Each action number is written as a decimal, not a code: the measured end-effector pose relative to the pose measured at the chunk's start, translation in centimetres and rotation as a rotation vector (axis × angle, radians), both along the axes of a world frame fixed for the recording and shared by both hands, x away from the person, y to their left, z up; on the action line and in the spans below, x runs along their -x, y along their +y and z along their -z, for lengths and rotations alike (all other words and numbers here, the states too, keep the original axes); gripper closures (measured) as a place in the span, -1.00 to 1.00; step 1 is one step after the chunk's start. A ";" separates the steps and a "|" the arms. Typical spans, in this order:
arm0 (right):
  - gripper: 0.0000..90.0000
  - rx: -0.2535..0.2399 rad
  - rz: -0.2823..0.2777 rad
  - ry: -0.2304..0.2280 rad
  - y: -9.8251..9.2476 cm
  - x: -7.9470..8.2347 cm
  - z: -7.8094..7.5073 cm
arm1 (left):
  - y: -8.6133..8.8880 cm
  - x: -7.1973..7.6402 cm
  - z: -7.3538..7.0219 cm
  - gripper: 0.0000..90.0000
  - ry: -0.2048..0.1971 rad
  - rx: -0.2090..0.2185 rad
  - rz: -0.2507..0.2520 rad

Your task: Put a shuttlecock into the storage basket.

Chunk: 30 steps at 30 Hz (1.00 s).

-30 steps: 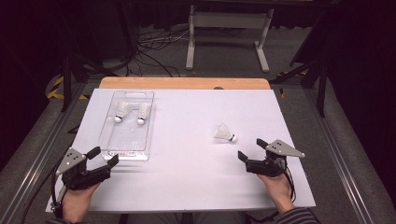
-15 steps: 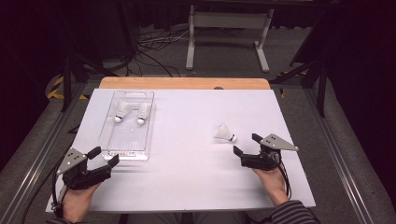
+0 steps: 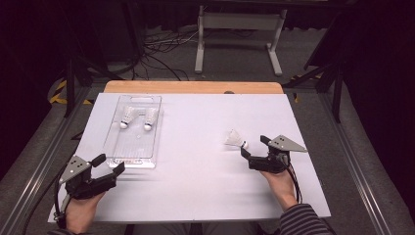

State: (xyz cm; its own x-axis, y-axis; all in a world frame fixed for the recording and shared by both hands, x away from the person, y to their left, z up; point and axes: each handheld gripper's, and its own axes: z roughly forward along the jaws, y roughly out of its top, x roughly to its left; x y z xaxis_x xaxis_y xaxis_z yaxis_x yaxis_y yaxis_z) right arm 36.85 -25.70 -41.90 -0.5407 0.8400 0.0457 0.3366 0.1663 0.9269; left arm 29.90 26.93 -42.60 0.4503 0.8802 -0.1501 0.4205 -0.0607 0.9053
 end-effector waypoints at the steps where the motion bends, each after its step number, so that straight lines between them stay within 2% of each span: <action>1: -0.79 -0.001 0.002 0.001 0.0 -0.1 0.0 | 0.0 0.0 0.0 -0.49 -0.001 0.001 0.000; 17: -0.79 0.002 -0.001 0.003 1.1 -1.9 -0.3 | -0.1 0.1 0.0 -0.49 -0.004 0.000 -0.003; 25: -0.78 0.025 0.001 0.027 1.5 -3.0 0.0 | -0.1 0.1 0.0 -0.49 -0.004 0.002 0.000; 30: -0.78 0.022 0.001 0.040 1.7 -3.7 -0.1 | -0.1 0.1 0.0 -0.48 -0.002 0.001 0.000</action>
State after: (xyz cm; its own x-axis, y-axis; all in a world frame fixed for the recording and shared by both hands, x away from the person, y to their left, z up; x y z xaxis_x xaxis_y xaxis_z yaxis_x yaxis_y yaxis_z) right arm 40.50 -23.98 -41.79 -0.5376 0.8418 0.0487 0.3736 0.1861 0.9087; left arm 29.80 26.88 -42.59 0.4510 0.8799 -0.1497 0.4187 -0.0605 0.9061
